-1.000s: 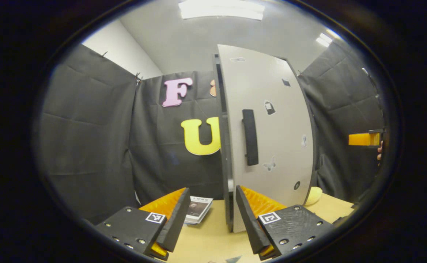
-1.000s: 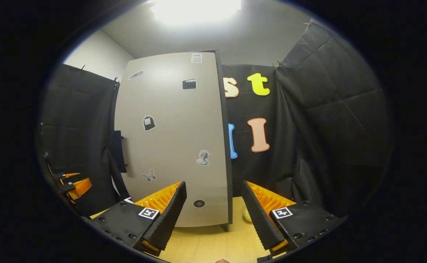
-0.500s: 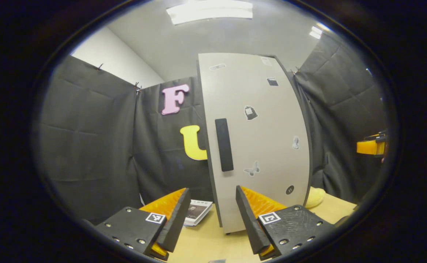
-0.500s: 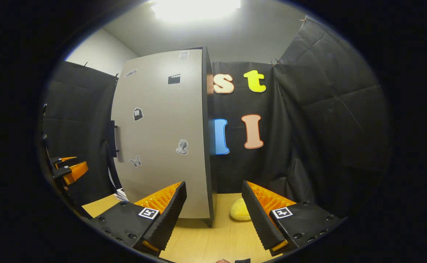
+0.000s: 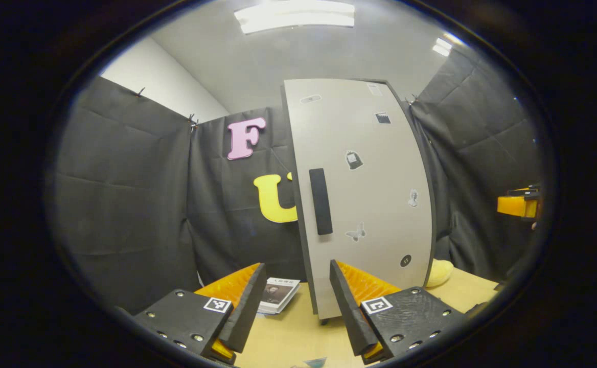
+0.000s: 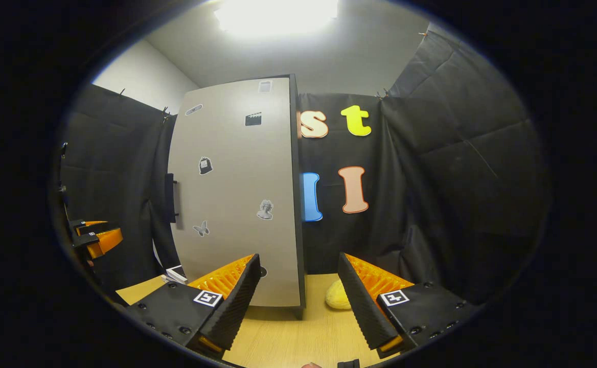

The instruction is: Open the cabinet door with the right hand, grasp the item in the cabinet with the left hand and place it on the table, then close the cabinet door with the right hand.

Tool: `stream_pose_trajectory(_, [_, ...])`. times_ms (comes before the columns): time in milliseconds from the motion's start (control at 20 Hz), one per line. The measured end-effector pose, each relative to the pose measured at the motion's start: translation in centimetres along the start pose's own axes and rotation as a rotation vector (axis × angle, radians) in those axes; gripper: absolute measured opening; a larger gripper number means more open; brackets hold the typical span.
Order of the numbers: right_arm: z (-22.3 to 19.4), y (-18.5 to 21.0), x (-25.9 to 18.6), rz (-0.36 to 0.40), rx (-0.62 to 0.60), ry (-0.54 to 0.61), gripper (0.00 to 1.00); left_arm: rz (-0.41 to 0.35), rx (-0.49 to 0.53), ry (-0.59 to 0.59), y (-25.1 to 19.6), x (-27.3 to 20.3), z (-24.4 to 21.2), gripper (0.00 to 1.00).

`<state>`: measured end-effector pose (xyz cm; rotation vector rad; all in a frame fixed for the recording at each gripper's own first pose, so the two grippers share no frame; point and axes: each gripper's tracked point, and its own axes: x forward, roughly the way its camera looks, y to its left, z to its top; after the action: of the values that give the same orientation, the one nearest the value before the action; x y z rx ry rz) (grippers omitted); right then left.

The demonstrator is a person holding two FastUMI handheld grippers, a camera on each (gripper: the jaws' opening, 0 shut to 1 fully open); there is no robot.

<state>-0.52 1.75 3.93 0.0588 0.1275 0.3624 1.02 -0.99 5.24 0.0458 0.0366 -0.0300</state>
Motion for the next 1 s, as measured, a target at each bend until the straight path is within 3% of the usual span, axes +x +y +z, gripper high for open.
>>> stream_pose_trajectory(50, [0.2,0.2,0.0,0.002,0.001,-0.004,0.96,0.001,-0.002,-0.004,0.3,0.1,-0.1,0.77])
stream_pose_trajectory(150, [0.4,0.3,0.2,-0.004,-0.008,-0.008,0.92,0.002,-0.007,-0.003,0.7,0.2,-0.1,0.77])
stream_pose_trajectory(200, [0.5,0.4,0.2,-0.007,-0.011,-0.012,0.96,0.000,-0.008,-0.004,0.8,0.1,0.0,0.77])
stream_pose_trajectory(300, [0.8,0.4,0.3,-0.011,-0.012,-0.018,0.92,-0.003,-0.004,-0.006,1.0,0.3,0.0,0.77])
stream_pose_trajectory(350, [0.9,0.4,0.4,-0.014,-0.012,-0.020,0.96,-0.004,-0.003,-0.007,1.0,0.4,0.1,0.77])
stream_pose_trajectory(1000, [0.7,0.2,1.0,-0.029,-0.020,-0.023,0.96,-0.021,0.004,-0.009,1.3,0.8,0.2,0.77])
